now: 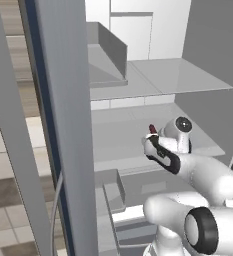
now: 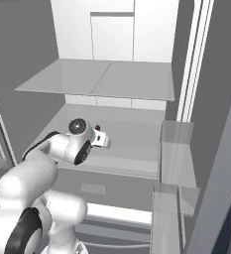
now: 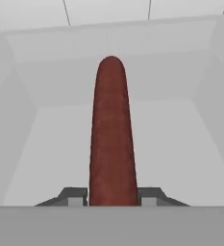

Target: Move the hot dog bun to the plate on the dining table and place the condiment next to that plate. Then navigate to the fridge and take the sausage and place it on the plate as well.

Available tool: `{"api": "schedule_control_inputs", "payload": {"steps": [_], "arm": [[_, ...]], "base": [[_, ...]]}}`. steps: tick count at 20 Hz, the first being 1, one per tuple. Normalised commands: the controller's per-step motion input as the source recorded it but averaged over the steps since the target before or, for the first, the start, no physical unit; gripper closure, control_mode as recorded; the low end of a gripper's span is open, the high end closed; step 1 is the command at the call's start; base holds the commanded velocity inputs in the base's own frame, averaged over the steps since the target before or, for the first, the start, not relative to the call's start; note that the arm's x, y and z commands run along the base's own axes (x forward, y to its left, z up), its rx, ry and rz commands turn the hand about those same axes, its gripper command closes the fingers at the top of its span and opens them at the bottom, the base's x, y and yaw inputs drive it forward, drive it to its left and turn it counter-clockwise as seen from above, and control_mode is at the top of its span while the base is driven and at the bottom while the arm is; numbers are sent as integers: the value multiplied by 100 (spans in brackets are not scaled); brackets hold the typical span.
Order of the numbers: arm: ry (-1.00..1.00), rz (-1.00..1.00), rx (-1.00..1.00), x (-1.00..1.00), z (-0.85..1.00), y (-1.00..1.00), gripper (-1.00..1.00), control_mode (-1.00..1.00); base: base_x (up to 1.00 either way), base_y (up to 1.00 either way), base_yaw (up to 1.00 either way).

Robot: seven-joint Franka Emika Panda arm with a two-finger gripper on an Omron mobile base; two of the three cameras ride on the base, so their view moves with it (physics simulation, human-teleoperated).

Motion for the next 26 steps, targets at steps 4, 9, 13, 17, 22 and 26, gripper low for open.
{"api": "schedule_control_inputs", "payload": {"steps": [4,9,13,17,22,26], "arm": [[5,0,0,-98,98,-5,100,-100],[12,2,0,-98,92,-9,100,-100],[16,5,0,-81,100,-1,100,-100],[29,5,0,-66,91,9,100,-100],[38,1,-3,-59,69,13,100,-100],[19,1,-9,-64,7,0,100,100]], "base": [[0,0,0],[0,0,0],[0,0,0],[0,0,0],[0,0,0],[-22,0,0]]}}
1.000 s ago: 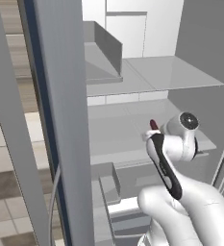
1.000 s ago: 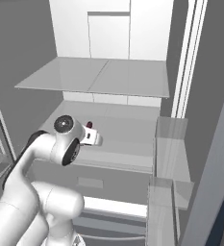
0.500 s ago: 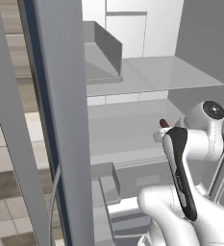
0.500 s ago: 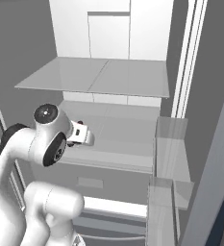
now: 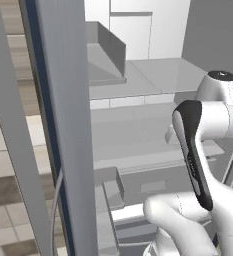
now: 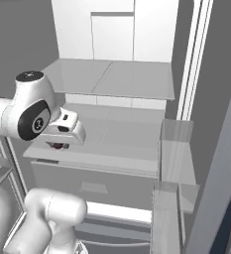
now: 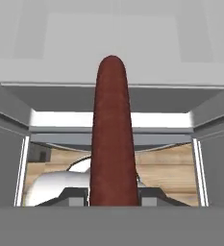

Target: Move the hot dog bun to the plate on the dining table and place the condiment next to that plate. Then navigate to the fridge and take the sausage and place it on the plate as well.

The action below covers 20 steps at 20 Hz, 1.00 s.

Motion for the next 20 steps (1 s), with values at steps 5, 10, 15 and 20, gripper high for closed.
{"api": "schedule_control_inputs", "payload": {"steps": [5,10,15,20], "arm": [[0,0,0,0,0,0,100,100],[0,0,0,0,0,0,100,100],[0,0,0,0,0,0,100,100],[0,0,0,0,0,0,100,100]], "base": [[-98,-8,-2],[-100,-25,21],[-50,3,81],[-13,7,92]]}}
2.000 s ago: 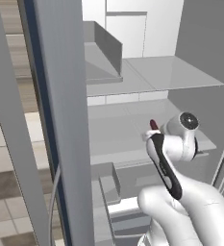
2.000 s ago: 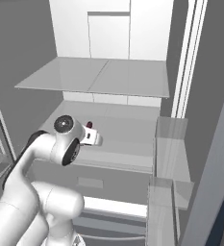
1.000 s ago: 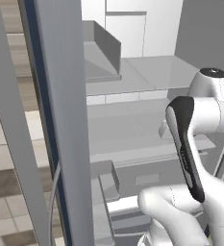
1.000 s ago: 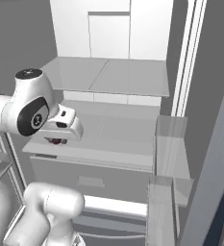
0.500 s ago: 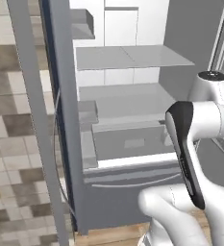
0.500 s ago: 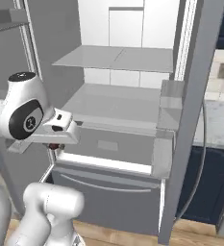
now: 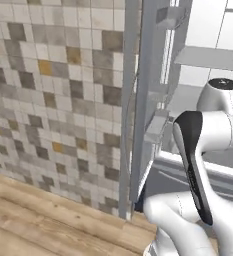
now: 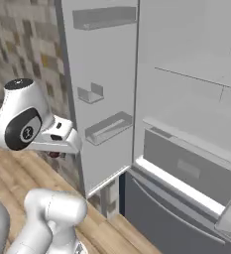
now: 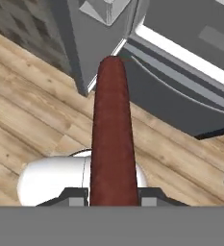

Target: Move the hot dog bun to the plate on the dining table and place the condiment next to that plate. Then navigate to the fridge and take the sausage and place it on the plate as well.

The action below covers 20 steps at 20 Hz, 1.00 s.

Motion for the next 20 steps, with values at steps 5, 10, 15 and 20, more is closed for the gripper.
{"api": "schedule_control_inputs", "payload": {"steps": [5,10,15,20], "arm": [[0,0,0,0,0,0,100,100],[0,0,0,0,0,0,100,100],[0,0,0,0,0,0,100,100],[0,0,0,0,0,0,100,100]], "base": [[-18,17,89],[-2,41,86],[54,48,63],[100,57,17]]}}
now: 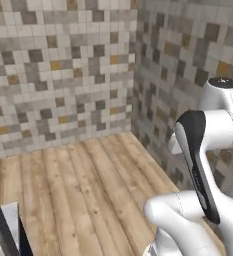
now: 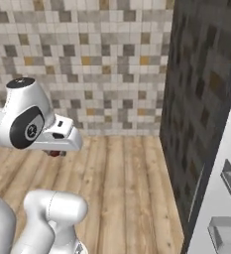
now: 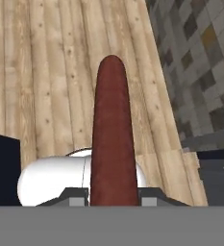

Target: Move the hot dog bun to the plate on the dining table and place the condiment next to that plate. Then navigate to the fridge and take the sausage and place it on the plate as well.

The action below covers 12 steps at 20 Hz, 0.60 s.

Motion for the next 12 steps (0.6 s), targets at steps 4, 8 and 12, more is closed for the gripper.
{"api": "schedule_control_inputs", "payload": {"steps": [4,8,12], "arm": [[0,0,0,0,0,0,100,100],[0,0,0,0,0,0,100,100],[0,0,0,0,0,0,100,100]], "base": [[100,67,2],[100,64,10],[100,26,36]]}}
